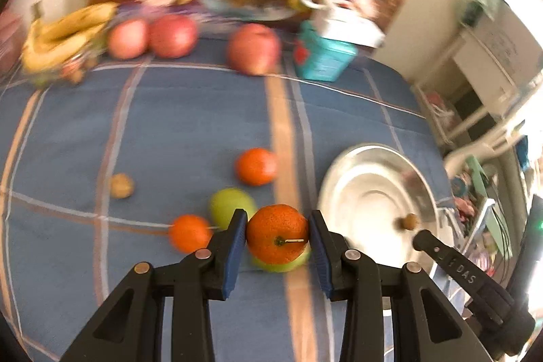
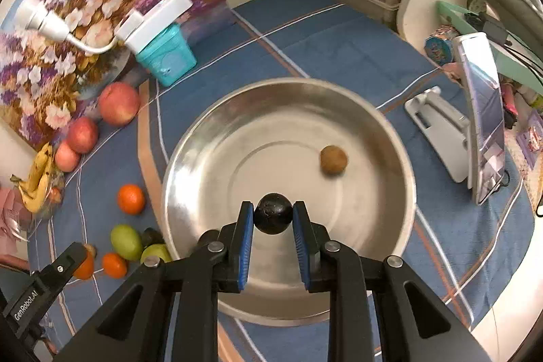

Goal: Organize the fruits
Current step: 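Carry the plum into the steel plate and release it while the left releases the tangerine there, then withdraw both open grippers from the steel plate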

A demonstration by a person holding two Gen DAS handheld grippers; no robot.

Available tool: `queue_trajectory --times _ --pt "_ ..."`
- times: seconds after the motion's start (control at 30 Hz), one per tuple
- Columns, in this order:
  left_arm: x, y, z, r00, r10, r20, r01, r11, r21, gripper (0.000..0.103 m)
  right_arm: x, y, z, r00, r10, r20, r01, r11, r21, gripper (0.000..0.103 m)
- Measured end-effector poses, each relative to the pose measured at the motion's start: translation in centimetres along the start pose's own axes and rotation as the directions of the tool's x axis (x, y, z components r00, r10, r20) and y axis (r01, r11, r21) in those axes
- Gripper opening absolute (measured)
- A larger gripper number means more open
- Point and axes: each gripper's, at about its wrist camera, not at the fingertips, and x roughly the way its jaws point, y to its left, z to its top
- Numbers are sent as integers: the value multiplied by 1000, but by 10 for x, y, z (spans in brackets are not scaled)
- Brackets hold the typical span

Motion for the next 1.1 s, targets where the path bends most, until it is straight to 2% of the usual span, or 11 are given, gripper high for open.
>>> queue_trajectory --times 0.2,0.4,0.6,0.7,1.1 --pt "30 -43 -2 999 -36 4 35 994 101 39 4 -12 7 1000 7 -2 -7 1000 11 24" --pt "61 -63 -5 998 -54 13 51 985 167 39 19 -12 12 1000 10 -19 -10 1000 7 25" --pt "75 -67 -5 997 -77 13 74 983 169 40 32 -12 14 999 -1 -42 2 1000 5 25" --pt "77 -69 -5 998 -66 16 63 983 174 41 35 -10 16 999 -6 -43 6 1000 9 28" --pt "69 -62 -1 993 -115 -6 115 985 128 47 24 -7 21 1000 -24 -9 24 1000 -9 29"
